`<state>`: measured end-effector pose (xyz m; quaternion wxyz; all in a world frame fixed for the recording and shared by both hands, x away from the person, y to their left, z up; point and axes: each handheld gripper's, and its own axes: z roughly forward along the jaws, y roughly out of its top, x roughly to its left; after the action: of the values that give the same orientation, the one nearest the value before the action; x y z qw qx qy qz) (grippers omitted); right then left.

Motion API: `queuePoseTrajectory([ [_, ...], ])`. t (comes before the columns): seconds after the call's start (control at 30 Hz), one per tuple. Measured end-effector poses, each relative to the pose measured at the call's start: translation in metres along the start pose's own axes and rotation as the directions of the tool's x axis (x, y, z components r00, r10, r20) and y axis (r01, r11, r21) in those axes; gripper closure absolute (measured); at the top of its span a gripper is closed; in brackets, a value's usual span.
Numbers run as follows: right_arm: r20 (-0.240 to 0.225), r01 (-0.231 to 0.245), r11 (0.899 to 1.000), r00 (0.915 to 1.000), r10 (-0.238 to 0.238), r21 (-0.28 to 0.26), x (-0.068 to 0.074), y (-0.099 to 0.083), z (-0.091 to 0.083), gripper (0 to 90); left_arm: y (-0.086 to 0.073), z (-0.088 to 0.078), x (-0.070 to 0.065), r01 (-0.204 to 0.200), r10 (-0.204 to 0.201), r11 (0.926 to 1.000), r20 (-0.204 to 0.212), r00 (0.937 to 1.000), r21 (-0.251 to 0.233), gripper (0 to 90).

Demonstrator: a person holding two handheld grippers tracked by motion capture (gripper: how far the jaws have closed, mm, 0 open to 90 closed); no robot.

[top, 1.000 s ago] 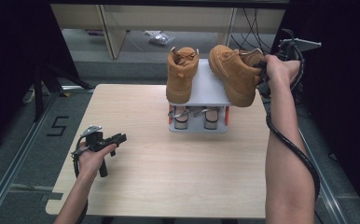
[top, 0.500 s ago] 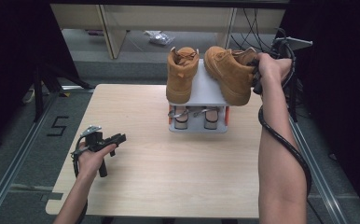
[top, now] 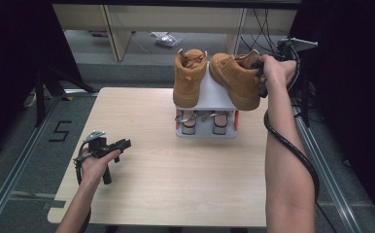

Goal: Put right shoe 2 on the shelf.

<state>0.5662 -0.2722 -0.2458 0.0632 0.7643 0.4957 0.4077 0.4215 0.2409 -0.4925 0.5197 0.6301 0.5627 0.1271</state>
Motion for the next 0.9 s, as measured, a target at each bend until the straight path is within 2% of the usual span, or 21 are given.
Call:
queuePoseTrajectory([
  [0.1, -0.025, 0.033, 0.999, 0.9991, -0.034, -0.035, 0.001, -0.002, -0.001, 56.8, -0.001, 0.001, -0.001, -0.003, 0.003, 1.0, 0.004, 1.0, -0.002, 69.0],
  [0.17, -0.038, 0.072, 0.995, 0.9964, -0.075, -0.075, 0.0, -0.002, -0.005, 50.0, -0.001, 0.0, -0.001, -0.006, 0.006, 1.0, 0.0, 1.0, 0.003, 68.9],
  [0.2, -0.047, 0.062, 0.995, 0.9968, -0.065, -0.076, 0.001, -0.002, -0.008, 46.5, -0.001, 0.0, -0.001, -0.006, 0.006, 1.0, 0.002, 1.0, 0.002, 68.9],
  [0.23, -0.043, 0.088, 0.992, 0.9948, -0.092, -0.086, 0.0, -0.002, -0.012, 44.6, -0.001, 0.0, -0.001, -0.005, 0.005, 1.0, 0.006, 1.0, -0.002, 68.9],
  [0.27, -0.045, 0.084, 0.991, 0.995, -0.089, -0.104, 0.0, -0.002, -0.016, 44.0, -0.001, 0.0, -0.001, -0.003, 0.003, 1.0, 0.005, 1.0, -0.002, 68.9],
  [0.33, -0.051, 0.111, 0.982, 0.9915, -0.12, -0.15, -0.005, 0.0, -0.024, 43.7, -0.001, 0.0, -0.001, -0.002, 0.002, 1.0, -0.001, 1.0, 0.001, 68.9],
  [0.4, -0.072, 0.095, 0.982, 0.9916, -0.108, -0.163, -0.011, 0.002, -0.033, 44.2, -0.001, -0.001, 0.0, -0.001, 0.001, 1.0, -0.002, 1.0, 0.0, 68.8],
  [0.5, -0.066, 0.099, 0.978, 0.9914, -0.113, -0.185, -0.025, 0.0, -0.047, 55.1, 0.0, -0.002, 0.0, 0.0, 0.0, 1.0, -0.006, 1.0, -0.004, 68.9],
  [0.57, -0.068, 0.092, 0.979, 0.9921, -0.106, -0.18, -0.04, -0.003, -0.052, 63.2, 0.0, -0.002, 0.0, -0.001, 0.001, 1.0, -0.005, 1.0, -0.005, 68.8],
  [0.63, -0.051, 0.085, 0.984, 0.9942, -0.094, -0.158, -0.055, -0.006, -0.054, 73.4, 0.001, -0.003, 0.0, -0.002, 0.002, 1.0, -0.005, 1.0, -0.007, 68.8],
  [0.67, -0.05, 0.079, 0.988, 0.995, -0.087, -0.136, -0.062, -0.009, -0.055, 77.1, 0.001, -0.003, 0.0, -0.003, 0.003, 1.0, -0.006, 1.0, -0.008, 68.8],
  [0.7, -0.048, 0.1, 0.988, 0.9932, -0.107, -0.122, -0.07, -0.012, -0.053, 80.8, 0.001, -0.003, 0.0, -0.003, 0.003, 1.0, -0.006, 1.0, -0.009, 68.9],
  [0.77, -0.035, 0.101, 0.993, 0.9941, -0.103, -0.059, -0.081, -0.02, -0.049, 87.8, 0.001, -0.003, 0.0, -0.002, 0.002, 1.0, -0.01, 1.0, -0.008, 68.9],
  [0.9, -0.069, 0.109, 0.994, 0.9919, -0.107, 0.027, -0.096, -0.04, -0.037, 90.0, 0.001, -0.003, 0.0, -0.002, 0.002, 1.0, -0.009, 1.0, -0.006, 68.9],
])
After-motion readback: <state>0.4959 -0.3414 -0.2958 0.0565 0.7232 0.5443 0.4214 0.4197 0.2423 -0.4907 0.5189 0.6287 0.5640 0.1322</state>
